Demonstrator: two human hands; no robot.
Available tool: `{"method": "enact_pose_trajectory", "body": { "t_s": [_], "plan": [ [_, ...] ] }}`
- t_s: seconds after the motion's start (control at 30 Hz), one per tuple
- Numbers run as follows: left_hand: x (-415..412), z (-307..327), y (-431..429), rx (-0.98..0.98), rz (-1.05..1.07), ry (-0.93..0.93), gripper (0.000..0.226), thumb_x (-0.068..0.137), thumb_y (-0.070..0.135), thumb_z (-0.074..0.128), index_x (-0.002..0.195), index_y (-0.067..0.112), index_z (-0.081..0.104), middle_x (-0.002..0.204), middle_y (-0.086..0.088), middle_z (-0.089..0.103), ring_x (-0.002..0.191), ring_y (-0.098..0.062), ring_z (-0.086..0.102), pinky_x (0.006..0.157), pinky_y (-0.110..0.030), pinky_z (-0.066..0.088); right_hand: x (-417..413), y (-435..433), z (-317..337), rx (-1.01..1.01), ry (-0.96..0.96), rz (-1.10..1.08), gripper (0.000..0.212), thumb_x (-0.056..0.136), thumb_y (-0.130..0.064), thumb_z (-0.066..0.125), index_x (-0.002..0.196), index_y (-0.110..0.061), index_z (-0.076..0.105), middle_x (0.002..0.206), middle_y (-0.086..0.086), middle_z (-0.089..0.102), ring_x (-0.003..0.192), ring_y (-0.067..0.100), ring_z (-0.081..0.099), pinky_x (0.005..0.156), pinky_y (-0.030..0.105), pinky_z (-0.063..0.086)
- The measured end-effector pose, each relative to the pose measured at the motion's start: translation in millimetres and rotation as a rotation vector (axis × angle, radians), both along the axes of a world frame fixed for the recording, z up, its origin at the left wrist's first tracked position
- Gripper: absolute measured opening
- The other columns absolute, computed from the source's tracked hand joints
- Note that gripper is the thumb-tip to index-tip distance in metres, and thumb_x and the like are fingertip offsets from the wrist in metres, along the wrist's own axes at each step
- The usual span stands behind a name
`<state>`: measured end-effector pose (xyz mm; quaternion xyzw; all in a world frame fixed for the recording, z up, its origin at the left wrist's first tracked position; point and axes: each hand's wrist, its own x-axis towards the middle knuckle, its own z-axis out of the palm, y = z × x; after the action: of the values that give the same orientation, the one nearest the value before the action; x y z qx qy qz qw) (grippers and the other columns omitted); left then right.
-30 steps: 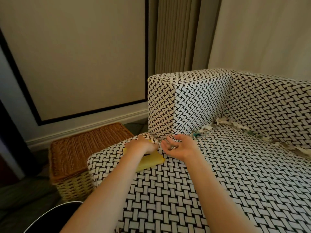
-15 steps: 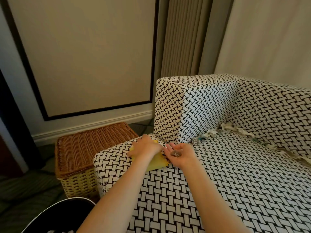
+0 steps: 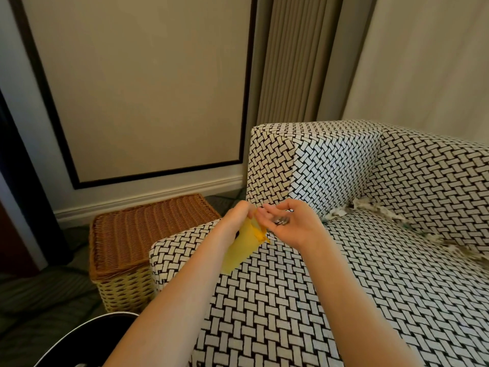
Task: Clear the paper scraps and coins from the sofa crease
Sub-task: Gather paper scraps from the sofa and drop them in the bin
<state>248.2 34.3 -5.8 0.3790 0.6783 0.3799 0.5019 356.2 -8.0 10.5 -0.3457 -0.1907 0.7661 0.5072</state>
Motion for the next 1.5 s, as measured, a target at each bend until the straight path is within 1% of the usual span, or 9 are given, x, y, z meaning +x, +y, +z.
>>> {"method": "enact_pose_trajectory", "body": {
  "t_s": [0.07,0.17,0.27,0.57,0.67,0.8,0.97,1.23,1.5],
  "plan": [
    [0,3,-3,-0.047,0.074,-0.078,0.038,0.095,-0.005,0.030,0.131,-0.010,0.041,0.133,-0.029,0.046,0.120,-0.036,0.047,0.091,-0.034,0.042,0,1,2,0.009,-0.113,0.064,0.022,0.088,0.006,0.034,0.109,0.001,0.035,0.110,0.026,0.046,0.119,0.042,0.047,0.104,0.049,0.039],
    [-3,4,-22,0.031,-0.014,-0.071,0.008,0.079,0.004,0.041,0.085,0.006,0.046,0.073,-0.014,0.042,0.063,-0.027,0.040,0.061,-0.030,0.036,0,5,8,0.038,-0.244,0.207,0.038,0.089,-0.001,0.039,0.126,-0.002,0.030,0.112,0.027,0.042,0.117,0.043,0.046,0.103,0.050,0.038],
    [-7,-5,-27,0.022,-0.030,-0.088,0.008,0.063,0.019,0.046,0.063,0.017,0.038,0.086,-0.010,0.041,0.068,-0.022,0.038,0.068,-0.030,0.034,-1,11,14,0.035,-0.254,0.322,0.064,0.089,-0.010,0.042,0.143,0.006,0.010,0.135,0.034,0.030,0.099,0.040,0.051,0.083,0.046,0.050],
    [-9,-1,-13,-0.014,-0.043,0.000,0.008,0.079,0.011,0.044,0.072,0.011,0.048,0.101,-0.016,0.044,0.074,-0.025,0.041,0.060,-0.029,0.033,8,17,25,0.087,-0.320,0.321,0.062,0.089,0.001,0.029,0.145,0.007,0.005,0.149,0.033,0.014,0.137,0.045,0.020,0.108,0.047,0.028],
    [-3,3,-3,-0.065,-0.018,0.089,0.037,0.092,0.001,0.036,0.126,-0.009,0.046,0.138,-0.027,0.039,0.114,-0.035,0.047,0.087,-0.039,0.038,12,36,8,0.270,-0.885,0.226,0.040,0.092,0.001,0.034,0.130,0.005,0.045,0.128,0.025,0.053,0.118,0.034,0.052,0.100,0.039,0.043],
    [-9,-9,-11,-0.085,-0.234,0.383,0.038,0.075,0.026,0.043,0.107,0.008,0.051,0.142,-0.023,0.034,0.118,-0.036,0.040,0.096,-0.041,0.034,-10,56,-46,0.507,-1.501,0.335,0.021,0.095,-0.014,0.039,0.092,-0.011,0.059,0.094,0.007,0.059,0.087,0.018,0.055,0.083,0.031,0.045],
    [-12,-32,-1,-0.172,-0.249,0.571,0.094,0.062,0.049,0.048,0.145,0.014,0.022,0.153,-0.014,0.019,0.139,-0.038,0.020,0.110,-0.050,0.027,-31,75,-73,0.666,-1.719,0.622,0.037,0.097,-0.005,0.036,0.134,-0.003,0.044,0.133,0.016,0.051,0.121,0.029,0.049,0.101,0.035,0.040],
    [-4,-39,-7,-0.100,-0.080,0.736,0.079,0.080,0.066,0.042,0.141,0.018,0.030,0.148,-0.011,0.032,0.138,-0.033,0.023,0.110,-0.052,0.018,-32,86,-64,0.633,-1.863,0.782,0.036,0.098,-0.013,0.038,0.132,-0.006,0.048,0.131,0.015,0.053,0.110,0.025,0.052,0.092,0.033,0.041],
    [23,-19,-17,0.549,-0.434,0.749,0.016,0.090,0.012,0.046,0.098,0.020,0.058,0.101,0.003,0.060,0.084,-0.010,0.054,0.072,-0.022,0.043,17,60,-59,0.841,-1.828,0.760,0.024,0.097,-0.016,0.037,0.080,-0.014,0.053,0.089,0.007,0.058,0.082,0.020,0.055,0.086,0.033,0.044]
  ]
}}
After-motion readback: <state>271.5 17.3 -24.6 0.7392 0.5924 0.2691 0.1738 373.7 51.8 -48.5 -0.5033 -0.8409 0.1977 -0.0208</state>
